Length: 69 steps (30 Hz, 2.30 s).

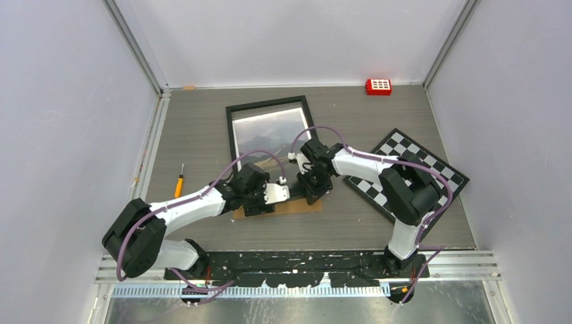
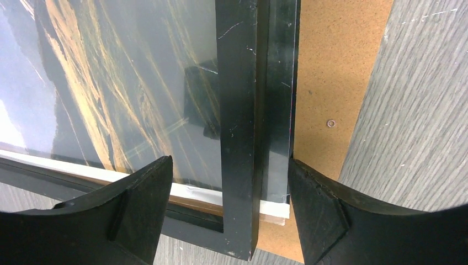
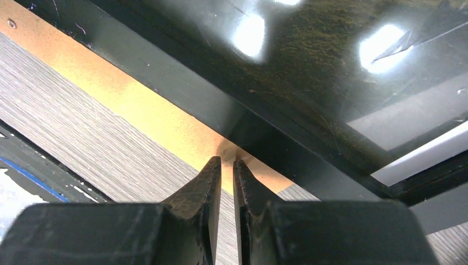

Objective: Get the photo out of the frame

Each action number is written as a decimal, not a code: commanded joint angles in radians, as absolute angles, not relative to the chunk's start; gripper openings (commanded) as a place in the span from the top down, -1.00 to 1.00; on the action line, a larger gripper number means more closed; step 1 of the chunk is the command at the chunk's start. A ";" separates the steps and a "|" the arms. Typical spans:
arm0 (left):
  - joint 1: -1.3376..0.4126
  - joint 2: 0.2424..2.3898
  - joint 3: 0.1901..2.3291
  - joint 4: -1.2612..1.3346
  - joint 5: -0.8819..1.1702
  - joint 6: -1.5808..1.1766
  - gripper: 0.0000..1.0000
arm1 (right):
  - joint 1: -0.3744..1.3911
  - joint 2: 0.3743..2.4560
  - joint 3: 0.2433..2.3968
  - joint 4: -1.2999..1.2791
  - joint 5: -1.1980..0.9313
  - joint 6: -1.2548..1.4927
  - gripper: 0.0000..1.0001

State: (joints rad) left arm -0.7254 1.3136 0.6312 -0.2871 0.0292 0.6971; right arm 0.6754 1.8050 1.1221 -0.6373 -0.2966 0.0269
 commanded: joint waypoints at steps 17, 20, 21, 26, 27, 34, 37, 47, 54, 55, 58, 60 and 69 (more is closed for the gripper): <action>-0.677 1.364 0.663 -0.180 -0.029 0.733 -0.43 | 0.689 1.778 1.067 -0.707 -0.138 -0.060 0.60; -0.671 1.378 0.672 -0.174 -0.033 0.733 -0.40 | 0.691 1.773 1.062 -0.708 -0.135 -0.066 0.59; -0.670 1.384 0.676 -0.174 -0.031 0.735 -0.39 | 0.691 1.770 1.060 -0.707 -0.134 -0.067 0.59; -0.665 1.413 0.683 -0.152 -0.048 0.741 -0.38 | 0.692 1.763 1.054 -0.706 -0.131 -0.071 0.58; -0.661 1.419 0.686 -0.149 -0.051 0.740 -0.38 | 0.693 1.761 1.053 -0.704 -0.131 -0.071 0.58; -0.637 1.483 0.736 -0.138 -0.082 0.707 -0.36 | 0.692 1.753 1.046 -0.704 -0.142 -0.073 0.56; -0.634 1.507 0.757 -0.137 -0.090 0.696 -0.36 | 0.692 1.749 1.045 -0.703 -0.145 -0.075 0.55; -0.623 1.469 0.768 -0.199 -0.022 0.689 -0.43 | 0.652 1.634 1.085 -0.703 -0.279 -0.026 0.19; -0.622 1.356 0.758 -0.258 0.077 0.641 -0.49 | 0.416 1.533 1.060 -0.678 -0.542 0.147 -0.11; -0.622 1.341 0.762 -0.266 0.084 0.630 -0.49 | 0.368 1.529 1.049 -0.658 -0.565 0.170 -0.14; -0.622 1.297 0.773 -0.294 0.107 0.593 -0.49 | 0.298 1.550 1.033 -0.632 -0.601 0.216 -0.18; -0.622 1.266 0.772 -0.315 0.135 0.575 -0.50 | 0.272 1.592 1.032 -0.629 -0.631 0.240 -0.17; -0.621 1.186 0.765 -0.360 0.155 0.533 -0.50 | 0.227 1.727 0.972 -0.508 -0.703 0.343 -0.06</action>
State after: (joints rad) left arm -0.6277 1.2209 0.7551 -0.3328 0.1265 0.5705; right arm 0.2329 1.6989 0.9932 -0.5823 -0.6460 0.2825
